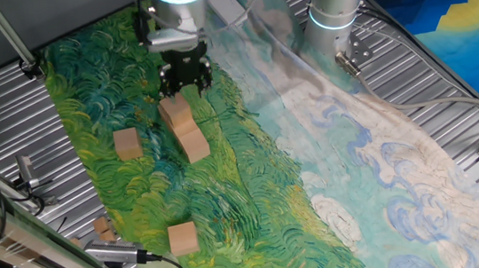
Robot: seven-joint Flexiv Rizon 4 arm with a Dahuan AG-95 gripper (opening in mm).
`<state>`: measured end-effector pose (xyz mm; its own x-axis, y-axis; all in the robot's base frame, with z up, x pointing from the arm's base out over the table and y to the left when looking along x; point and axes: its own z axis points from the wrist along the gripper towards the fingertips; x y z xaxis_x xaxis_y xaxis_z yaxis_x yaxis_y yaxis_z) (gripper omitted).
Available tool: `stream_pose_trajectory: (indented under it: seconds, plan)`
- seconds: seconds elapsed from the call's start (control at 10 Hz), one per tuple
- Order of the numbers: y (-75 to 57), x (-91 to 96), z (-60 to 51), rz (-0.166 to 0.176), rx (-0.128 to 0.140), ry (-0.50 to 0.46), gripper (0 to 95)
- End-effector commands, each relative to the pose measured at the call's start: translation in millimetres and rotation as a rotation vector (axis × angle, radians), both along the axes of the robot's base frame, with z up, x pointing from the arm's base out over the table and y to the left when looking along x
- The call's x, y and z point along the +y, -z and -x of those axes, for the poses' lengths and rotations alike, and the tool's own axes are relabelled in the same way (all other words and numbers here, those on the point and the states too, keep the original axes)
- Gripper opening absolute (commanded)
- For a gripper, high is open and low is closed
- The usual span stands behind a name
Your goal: Stack the blocks into a pyramid shape
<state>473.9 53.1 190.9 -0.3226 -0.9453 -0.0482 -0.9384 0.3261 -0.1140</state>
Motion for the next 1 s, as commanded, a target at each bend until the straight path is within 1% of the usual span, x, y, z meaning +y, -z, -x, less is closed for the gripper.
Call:
stream_pose_trajectory:
  seconds: [0.1, 0.2, 0.3, 0.4, 0.6, 0.7, 0.9, 1.0]
  plan:
    - [-0.5, 27.7, -2.3, 0.019, 0.003, 0.074, 0.0]
    - [2.1, 44.1, -2.3, 0.033, 0.003, 0.102, 0.0]
    - [5.0, 52.6, -2.5, 0.046, 0.000, 0.112, 0.0]
    - [6.5, 56.5, -2.6, 0.053, -0.001, 0.112, 0.0]
    - [6.2, 59.2, -2.0, 0.062, -0.001, 0.105, 0.0]
    - [5.7, 61.1, -1.2, 0.065, -0.001, 0.112, 0.0]
    - [5.7, 61.1, -1.2, 0.059, -0.005, 0.142, 0.0]
    - [5.7, 61.1, -1.2, 0.068, -0.011, 0.150, 0.0]
